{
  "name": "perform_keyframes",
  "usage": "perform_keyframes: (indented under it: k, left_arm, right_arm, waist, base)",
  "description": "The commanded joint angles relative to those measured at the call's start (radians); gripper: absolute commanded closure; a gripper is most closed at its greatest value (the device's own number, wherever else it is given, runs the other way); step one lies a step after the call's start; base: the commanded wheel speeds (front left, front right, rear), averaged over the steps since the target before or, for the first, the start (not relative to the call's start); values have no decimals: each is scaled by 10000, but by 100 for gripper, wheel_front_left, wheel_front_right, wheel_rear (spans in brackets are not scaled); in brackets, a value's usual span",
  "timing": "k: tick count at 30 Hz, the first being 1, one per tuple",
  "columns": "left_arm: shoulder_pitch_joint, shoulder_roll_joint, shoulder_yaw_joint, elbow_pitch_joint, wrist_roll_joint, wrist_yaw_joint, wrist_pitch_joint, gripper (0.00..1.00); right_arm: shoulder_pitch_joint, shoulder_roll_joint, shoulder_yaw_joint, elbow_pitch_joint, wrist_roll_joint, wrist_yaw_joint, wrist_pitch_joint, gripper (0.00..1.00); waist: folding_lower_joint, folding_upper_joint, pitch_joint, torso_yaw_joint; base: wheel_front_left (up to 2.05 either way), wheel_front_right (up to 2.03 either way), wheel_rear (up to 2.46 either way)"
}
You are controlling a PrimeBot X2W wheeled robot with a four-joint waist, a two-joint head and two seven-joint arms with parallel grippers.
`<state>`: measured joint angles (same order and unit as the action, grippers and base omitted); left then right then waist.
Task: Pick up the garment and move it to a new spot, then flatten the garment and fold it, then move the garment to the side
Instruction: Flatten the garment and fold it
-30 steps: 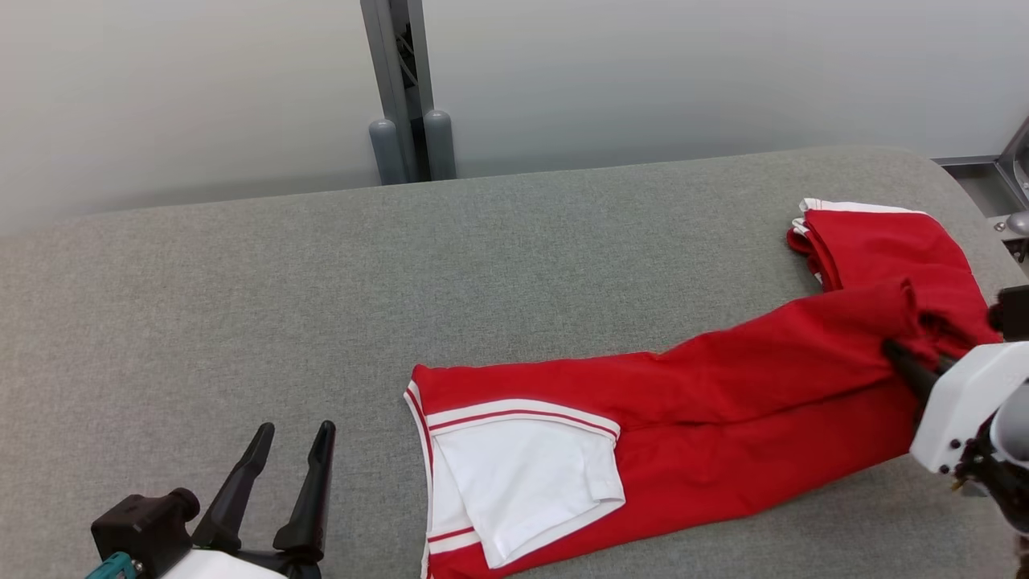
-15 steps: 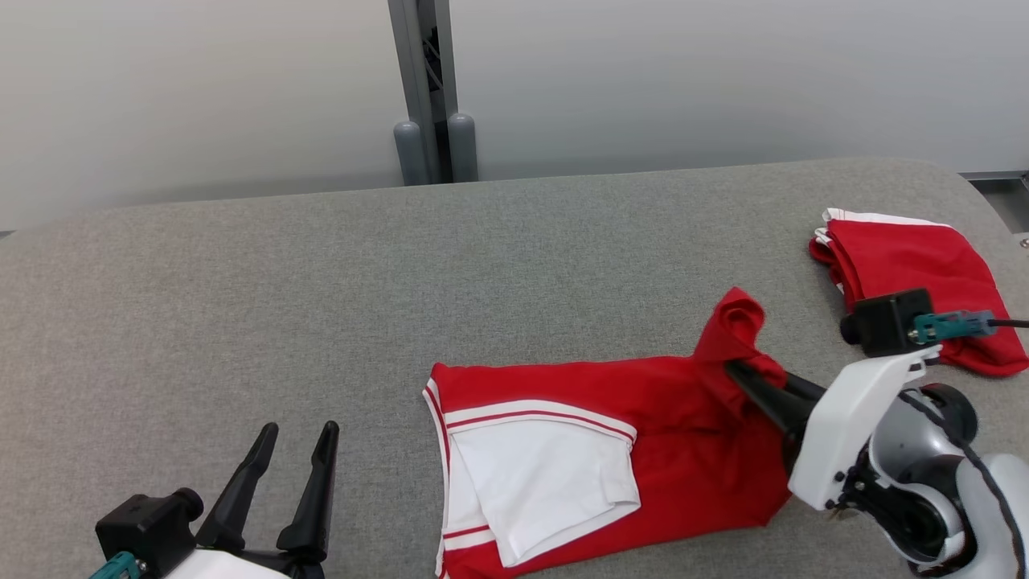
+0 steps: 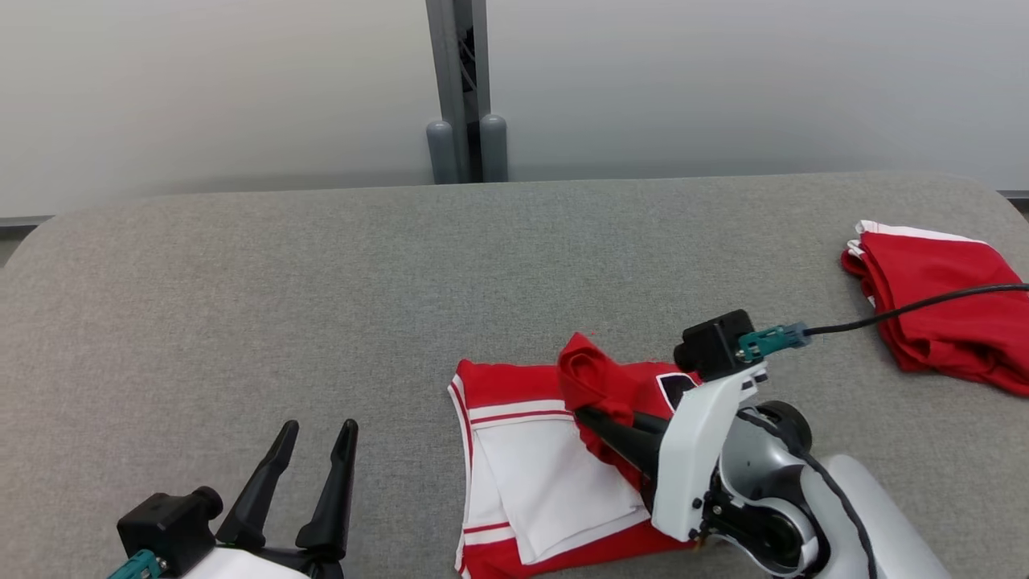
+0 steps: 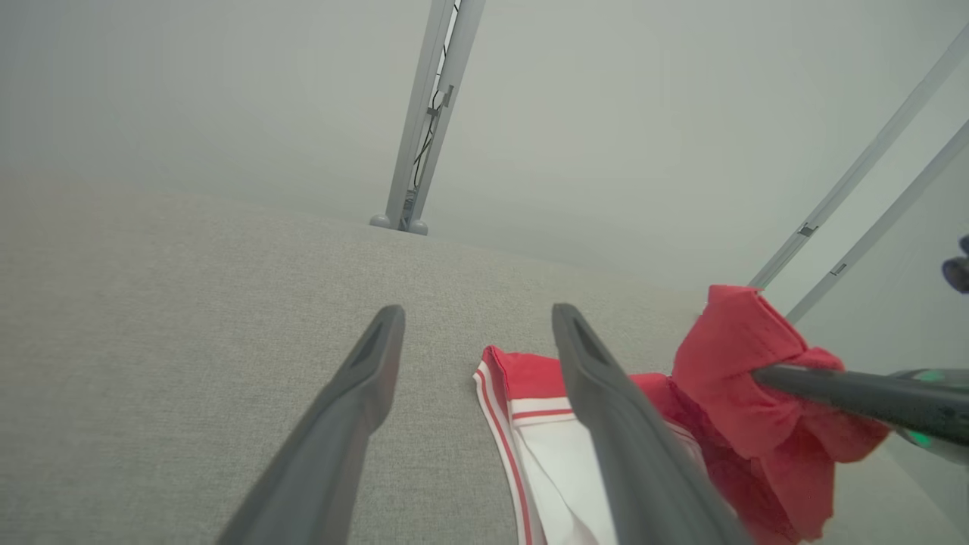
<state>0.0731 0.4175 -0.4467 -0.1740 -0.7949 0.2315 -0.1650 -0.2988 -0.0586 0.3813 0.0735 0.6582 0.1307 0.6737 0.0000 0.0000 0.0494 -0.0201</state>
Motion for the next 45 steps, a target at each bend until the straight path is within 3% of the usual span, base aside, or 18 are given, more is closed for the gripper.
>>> perform_keyframes:
  k: [1, 14, 18, 21, 35, 36, 39, 40, 45]
  left_arm:
    - [-181, -23, 1, 42, -46, -49, -51, 0]
    - [-402, -245, -247, 405, -31, -226, -122, 0]
    - [-466, -331, -323, 510, -48, -294, -141, 0]
    - [-457, -364, -351, 588, -68, -320, -190, 0]
    - [-596, -537, -651, 873, -119, -484, -120, 0]
    - [-601, -541, -672, 894, -127, -493, -98, 0]
    - [-635, -550, -734, 959, -130, -532, -55, 0]
    - [-644, -550, -749, 977, -124, -538, -43, 0]
    - [-636, -520, -777, 1033, -146, -545, -12, 0]
  right_arm:
    - [-118, 2, 103, 153, -39, 1, -144, 100]
    - [-1986, 53, 2385, 3458, 413, 1, -1619, 100]
    - [-2518, 52, 2980, 4334, 298, 1, -1762, 90]
    - [-2790, 55, 3371, 4806, 247, 1, -1857, 86]
    - [-3363, 54, 4424, 6328, 1160, 1, -2578, 88]
    - [-3401, 54, 4466, 6426, 1268, 1, -2651, 84]
    - [-3512, 57, 4524, 6746, 1686, 1, -2952, 46]
    - [-3548, 57, 4541, 6850, 1831, 1, -3071, 2]
    - [-3759, 55, 4951, 7075, 2539, 1, -3509, 0]
  waist:
    - [0, 0, 1, 74]
    - [0, 0, -12, 516]
    - [0, 0, -80, 633]
    - [0, 0, -125, 682]
    - [0, 0, -391, 1092]
    - [0, 0, -405, 1125]
    - [0, 0, -434, 1215]
    - [0, 0, -444, 1239]
    - [0, 0, -463, 1259]
  base:
    - [0, 0, 0]
    - [0, 0, 0]
    - [0, 0, 0]
    - [0, 0, 0]
    - [0, 0, 0]
    - [0, 0, 0]
    - [0, 0, 0]
    - [0, 0, 0]
    - [0, 0, 0]
